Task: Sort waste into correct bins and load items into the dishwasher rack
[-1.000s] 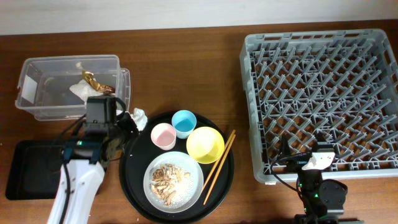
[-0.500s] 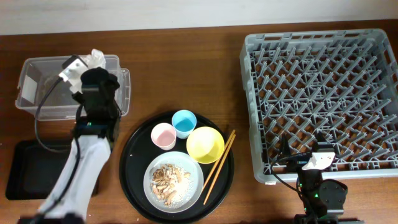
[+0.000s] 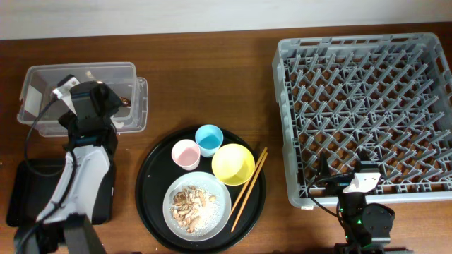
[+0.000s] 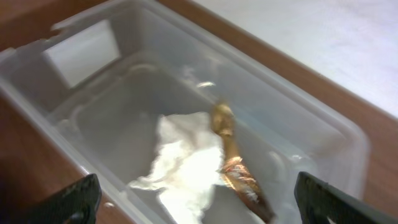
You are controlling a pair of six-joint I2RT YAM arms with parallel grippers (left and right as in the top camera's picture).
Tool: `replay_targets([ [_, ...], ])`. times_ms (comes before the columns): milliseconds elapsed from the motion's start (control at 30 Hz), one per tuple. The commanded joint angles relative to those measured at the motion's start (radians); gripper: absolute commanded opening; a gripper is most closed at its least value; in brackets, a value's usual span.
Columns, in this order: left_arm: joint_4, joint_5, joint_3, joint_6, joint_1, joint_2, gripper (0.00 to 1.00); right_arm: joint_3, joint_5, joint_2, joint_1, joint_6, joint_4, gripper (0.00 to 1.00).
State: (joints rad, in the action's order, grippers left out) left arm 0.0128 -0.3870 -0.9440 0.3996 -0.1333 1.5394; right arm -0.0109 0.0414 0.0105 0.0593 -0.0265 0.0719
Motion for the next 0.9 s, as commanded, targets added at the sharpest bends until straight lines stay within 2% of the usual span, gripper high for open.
replay_targets([
  [0, 0.174, 0.414, -0.003, -0.012, 0.001, -0.241, 0.99, 0.005, -0.009, -0.007, 0.007, -0.003, 0.006, 0.99],
  [33, 0.230, 0.465, -0.003, -0.012, 0.001, -0.291, 0.99, 0.005, -0.009, -0.007, 0.007, -0.003, 0.006, 0.99],
  [67, 0.301, 0.525, -0.003, -0.012, 0.001, -0.351, 0.92, 0.005, -0.009, -0.007, 0.007, -0.003, 0.006, 0.99],
  [133, 0.451, 0.663, -0.003, -0.012, 0.002, -0.434, 0.68, 0.005, -0.009, -0.007, 0.007, -0.003, 0.006, 0.99],
  [233, 0.728, 0.805, -0.003, -0.012, 0.002, -0.459, 0.68, 0.005, -0.009, -0.007, 0.007, -0.003, 0.006, 0.99],
  [300, 0.842, 0.818, -0.003, -0.012, 0.005, -0.447, 0.68, 0.005, -0.009, -0.007, 0.007, -0.003, 0.006, 0.99],
  [433, 0.882, 0.818, -0.003, -0.024, 0.109, -0.441, 0.58, 0.005, -0.009, -0.007, 0.007, -0.003, 0.006, 0.99],
  [533, 0.864, 0.806, -0.007, -0.039, 0.212, -0.441, 0.56, 0.005, -0.009, -0.007, 0.007, -0.003, 0.006, 0.99],
  [567, 0.864, 0.762, -0.028, -0.039, 0.252, -0.441, 0.55, 0.005, -0.009, -0.007, 0.007, -0.003, 0.006, 0.99],
  [633, 0.900, 0.690, -0.085, -0.041, 0.287, -0.441, 0.55, 0.005, -0.009, -0.007, 0.007, -0.003, 0.006, 0.99],
  [700, 1.024, 0.546, -0.196, -0.065, 0.325, -0.413, 0.57, 0.005, -0.009, -0.007, 0.007, -0.003, 0.006, 0.99],
  [733, 1.148, 0.433, -0.296, -0.065, 0.340, -0.360, 0.63, 0.005, -0.009, -0.007, 0.007, -0.003, 0.006, 0.99],
  [767, 1.213, 0.386, -0.355, -0.065, 0.345, -0.322, 0.70, 0.005, -0.009, -0.007, 0.007, -0.003, 0.006, 0.99],
  [833, 1.257, 0.400, -0.411, -0.064, 0.346, -0.272, 0.81, 0.005, -0.009, -0.007, 0.007, -0.003, 0.006, 0.99],
  [867, 1.248, 0.431, -0.413, -0.056, 0.347, -0.257, 0.99, 0.005, -0.009, -0.007, 0.007, -0.003, 0.006, 0.99],
])
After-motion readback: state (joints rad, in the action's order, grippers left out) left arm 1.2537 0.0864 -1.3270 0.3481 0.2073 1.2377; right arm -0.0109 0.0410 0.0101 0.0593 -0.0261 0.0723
